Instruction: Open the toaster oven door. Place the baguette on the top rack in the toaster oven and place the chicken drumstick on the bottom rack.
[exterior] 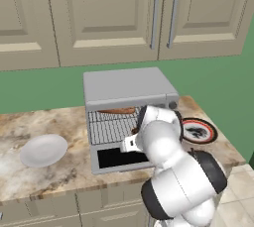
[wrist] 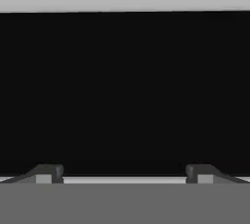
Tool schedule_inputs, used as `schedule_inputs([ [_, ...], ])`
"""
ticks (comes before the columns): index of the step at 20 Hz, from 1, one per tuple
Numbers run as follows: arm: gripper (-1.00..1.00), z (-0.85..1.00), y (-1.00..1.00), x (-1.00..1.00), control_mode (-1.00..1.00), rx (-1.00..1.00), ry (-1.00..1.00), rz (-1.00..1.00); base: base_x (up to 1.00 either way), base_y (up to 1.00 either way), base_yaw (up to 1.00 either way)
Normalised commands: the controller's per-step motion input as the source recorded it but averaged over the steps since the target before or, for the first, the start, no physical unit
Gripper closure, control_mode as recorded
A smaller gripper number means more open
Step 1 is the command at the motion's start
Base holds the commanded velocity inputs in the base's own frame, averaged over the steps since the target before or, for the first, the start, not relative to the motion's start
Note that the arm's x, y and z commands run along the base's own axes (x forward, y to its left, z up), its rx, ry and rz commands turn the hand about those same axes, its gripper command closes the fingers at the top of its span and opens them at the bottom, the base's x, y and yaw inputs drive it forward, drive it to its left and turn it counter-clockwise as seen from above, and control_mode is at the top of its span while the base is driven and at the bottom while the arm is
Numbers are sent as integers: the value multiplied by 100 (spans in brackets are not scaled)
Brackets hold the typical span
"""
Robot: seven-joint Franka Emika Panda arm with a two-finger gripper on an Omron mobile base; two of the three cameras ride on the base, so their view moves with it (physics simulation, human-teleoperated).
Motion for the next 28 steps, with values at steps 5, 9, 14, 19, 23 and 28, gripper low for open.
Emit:
schedule_inputs([
  [5, -100, 18, 13, 69, -100, 0, 26, 0, 0, 0, 0],
  [9, -100, 9, 4, 69, -100, 0, 13, 0, 0, 0, 0],
  [14, -100, 0, 0, 29, -100, 0, 1, 0, 0, 0, 0],
  [19, -100, 44, 28, -26, -100, 0, 0, 0, 0, 0, 0],
  [23, -100, 98, 54, -92, -100, 0, 0, 5, 0, 0, 0],
  [28, -100, 98, 54, -100, -100, 0, 0, 4, 0, 0, 0],
])
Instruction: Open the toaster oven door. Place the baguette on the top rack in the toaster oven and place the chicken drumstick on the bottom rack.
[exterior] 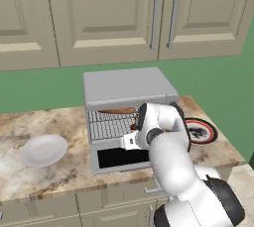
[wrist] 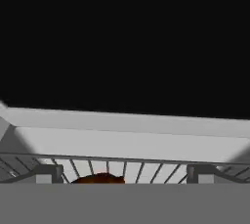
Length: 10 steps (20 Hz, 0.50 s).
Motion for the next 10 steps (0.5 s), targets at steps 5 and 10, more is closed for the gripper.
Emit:
schedule_inputs([
  [5, -100, 100, 56, -73, -100, -2, 0, 1, 0, 0, 0],
  [10, -100, 100, 81, -55, -100, -4, 0, 1, 0, 0, 0],
])
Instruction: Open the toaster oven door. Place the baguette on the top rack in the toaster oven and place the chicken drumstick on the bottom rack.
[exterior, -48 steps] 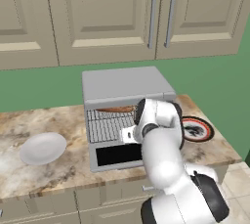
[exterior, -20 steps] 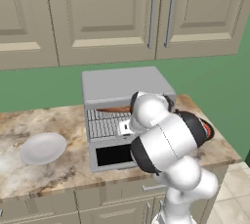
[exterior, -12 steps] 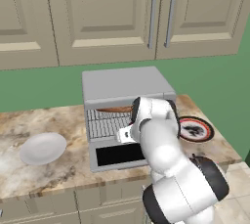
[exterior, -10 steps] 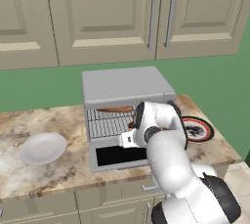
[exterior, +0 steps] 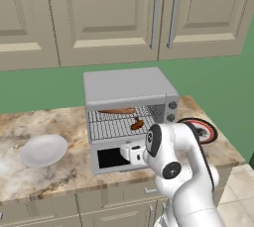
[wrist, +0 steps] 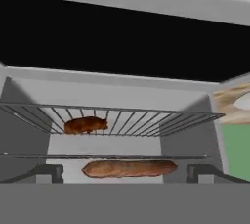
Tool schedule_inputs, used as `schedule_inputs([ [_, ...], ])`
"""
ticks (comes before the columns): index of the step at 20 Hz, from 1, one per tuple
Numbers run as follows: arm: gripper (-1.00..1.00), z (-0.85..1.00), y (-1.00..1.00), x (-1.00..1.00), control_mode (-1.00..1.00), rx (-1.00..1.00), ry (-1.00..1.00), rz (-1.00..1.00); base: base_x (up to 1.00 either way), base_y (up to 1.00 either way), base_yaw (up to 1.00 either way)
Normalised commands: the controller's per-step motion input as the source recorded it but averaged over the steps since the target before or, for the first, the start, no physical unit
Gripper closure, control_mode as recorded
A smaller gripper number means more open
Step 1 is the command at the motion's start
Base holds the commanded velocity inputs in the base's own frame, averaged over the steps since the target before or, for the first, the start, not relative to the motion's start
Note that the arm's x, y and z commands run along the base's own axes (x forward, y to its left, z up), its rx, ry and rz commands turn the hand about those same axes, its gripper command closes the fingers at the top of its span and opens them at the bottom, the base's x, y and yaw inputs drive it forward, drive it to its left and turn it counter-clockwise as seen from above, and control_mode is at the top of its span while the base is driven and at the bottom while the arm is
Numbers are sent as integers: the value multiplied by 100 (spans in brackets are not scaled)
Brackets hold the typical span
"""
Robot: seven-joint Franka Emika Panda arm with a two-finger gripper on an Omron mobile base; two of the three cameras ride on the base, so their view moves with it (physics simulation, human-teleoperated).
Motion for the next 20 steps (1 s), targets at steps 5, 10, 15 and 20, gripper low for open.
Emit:
schedule_inputs([
  [5, -100, 100, 85, -68, -100, -2, 0, 2, 0, 0, 0],
  [10, -100, 100, 88, -81, -100, 0, 0, 3, 0, 0, 0],
  [15, -100, 100, 83, -80, -100, 0, 0, 3, 0, 0, 0],
  [20, -100, 100, 57, -59, -100, 0, 0, 1, 0, 0, 0],
])
